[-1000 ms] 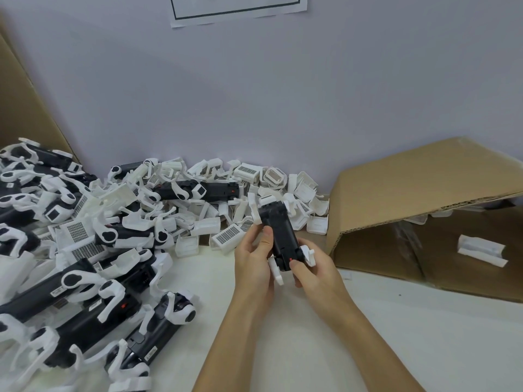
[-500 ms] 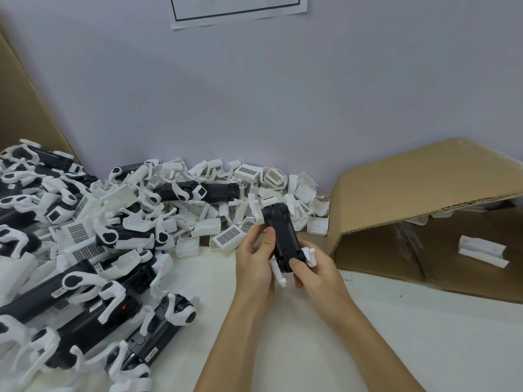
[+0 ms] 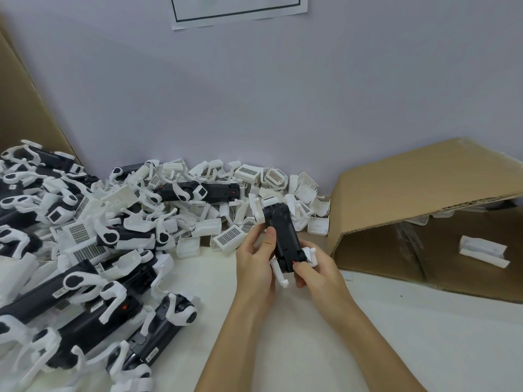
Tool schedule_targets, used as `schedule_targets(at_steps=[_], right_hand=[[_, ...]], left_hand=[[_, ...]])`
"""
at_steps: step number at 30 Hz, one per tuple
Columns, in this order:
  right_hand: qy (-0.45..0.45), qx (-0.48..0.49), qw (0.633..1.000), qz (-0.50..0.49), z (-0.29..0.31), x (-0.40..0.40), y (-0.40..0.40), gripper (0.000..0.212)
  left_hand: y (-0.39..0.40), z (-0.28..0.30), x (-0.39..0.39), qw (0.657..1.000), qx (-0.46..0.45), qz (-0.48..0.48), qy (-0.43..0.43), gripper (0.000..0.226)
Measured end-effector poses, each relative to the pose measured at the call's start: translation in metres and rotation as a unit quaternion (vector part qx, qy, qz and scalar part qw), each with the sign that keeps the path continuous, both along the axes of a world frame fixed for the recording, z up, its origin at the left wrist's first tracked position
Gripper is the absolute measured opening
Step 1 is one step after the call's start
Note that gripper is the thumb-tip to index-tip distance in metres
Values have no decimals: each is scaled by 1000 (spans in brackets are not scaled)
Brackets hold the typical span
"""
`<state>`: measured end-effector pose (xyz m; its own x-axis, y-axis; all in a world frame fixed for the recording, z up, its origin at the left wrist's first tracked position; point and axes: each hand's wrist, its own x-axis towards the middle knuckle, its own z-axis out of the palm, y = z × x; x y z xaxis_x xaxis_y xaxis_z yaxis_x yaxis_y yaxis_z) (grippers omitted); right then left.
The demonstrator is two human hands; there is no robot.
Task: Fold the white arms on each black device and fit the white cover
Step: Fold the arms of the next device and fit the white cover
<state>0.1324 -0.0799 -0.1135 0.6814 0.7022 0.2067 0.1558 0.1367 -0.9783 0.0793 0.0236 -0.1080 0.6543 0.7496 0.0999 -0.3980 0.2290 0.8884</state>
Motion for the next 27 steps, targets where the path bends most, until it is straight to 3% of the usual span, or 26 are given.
schedule_targets(at_steps=[7, 11, 15, 21, 27], right_hand=[[-21, 7, 1000, -10, -2, -1, 1, 35], [-14, 8, 1000, -5, -2, -1, 2, 35], [-14, 18, 1000, -3, -3, 2, 1, 27], [-23, 5, 1000, -11, -6, 3, 1, 31], [-80, 43, 991, -96, -5, 0, 2, 35]], left_hand=[[2, -1, 0, 1000, -8, -8, -5, 21], [1, 0, 0, 1000, 4, -6, -4, 39], [1, -2, 0, 1000, 11, -14, -4, 32], [0, 1, -1, 1000, 4, -17, -3, 43], [3, 1, -2, 998, -20, -2, 56, 23]])
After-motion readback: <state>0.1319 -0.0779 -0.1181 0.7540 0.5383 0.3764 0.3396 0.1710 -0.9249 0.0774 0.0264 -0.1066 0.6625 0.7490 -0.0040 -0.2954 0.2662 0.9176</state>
